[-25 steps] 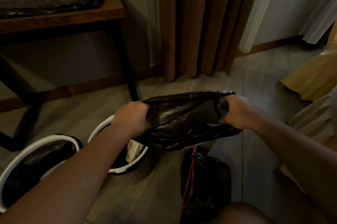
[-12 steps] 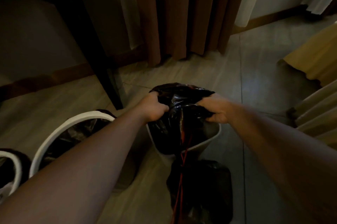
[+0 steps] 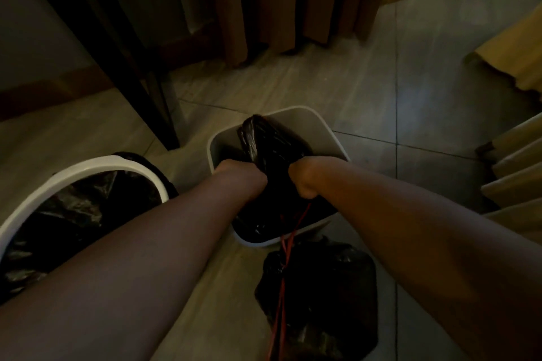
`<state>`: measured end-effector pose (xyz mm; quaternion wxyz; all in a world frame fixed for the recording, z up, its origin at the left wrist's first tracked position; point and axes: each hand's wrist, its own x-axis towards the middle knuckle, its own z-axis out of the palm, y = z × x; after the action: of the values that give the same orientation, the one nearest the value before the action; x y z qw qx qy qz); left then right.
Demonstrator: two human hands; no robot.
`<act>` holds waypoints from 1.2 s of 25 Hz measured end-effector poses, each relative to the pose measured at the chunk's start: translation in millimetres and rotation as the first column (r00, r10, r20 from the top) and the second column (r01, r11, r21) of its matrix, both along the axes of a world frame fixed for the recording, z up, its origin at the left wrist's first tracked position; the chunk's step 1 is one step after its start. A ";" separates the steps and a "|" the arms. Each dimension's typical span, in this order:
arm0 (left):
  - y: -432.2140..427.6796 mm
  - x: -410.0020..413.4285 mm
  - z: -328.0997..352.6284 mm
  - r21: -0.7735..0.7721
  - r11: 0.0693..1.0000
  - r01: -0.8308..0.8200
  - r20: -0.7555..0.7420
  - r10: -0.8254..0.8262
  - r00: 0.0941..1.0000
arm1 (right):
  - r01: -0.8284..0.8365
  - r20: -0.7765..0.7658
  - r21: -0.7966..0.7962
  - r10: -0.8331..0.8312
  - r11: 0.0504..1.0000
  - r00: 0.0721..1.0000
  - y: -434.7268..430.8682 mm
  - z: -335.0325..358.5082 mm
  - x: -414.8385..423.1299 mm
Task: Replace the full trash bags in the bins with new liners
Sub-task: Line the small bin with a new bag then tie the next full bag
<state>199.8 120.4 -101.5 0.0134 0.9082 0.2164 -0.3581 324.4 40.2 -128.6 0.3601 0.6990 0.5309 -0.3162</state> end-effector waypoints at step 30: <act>1.4 -81.7 38.9 -0.176 0.914 -0.365 0.746 0.366 0.556 | 0.249 -0.260 0.782 -0.064 0.572 0.963 -197.3 29.2 -103.1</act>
<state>118.0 121.8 -62.5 0.1781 0.9077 0.3734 0.0710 221.3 -157.2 -99.3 -0.0824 0.7940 0.5856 -0.1406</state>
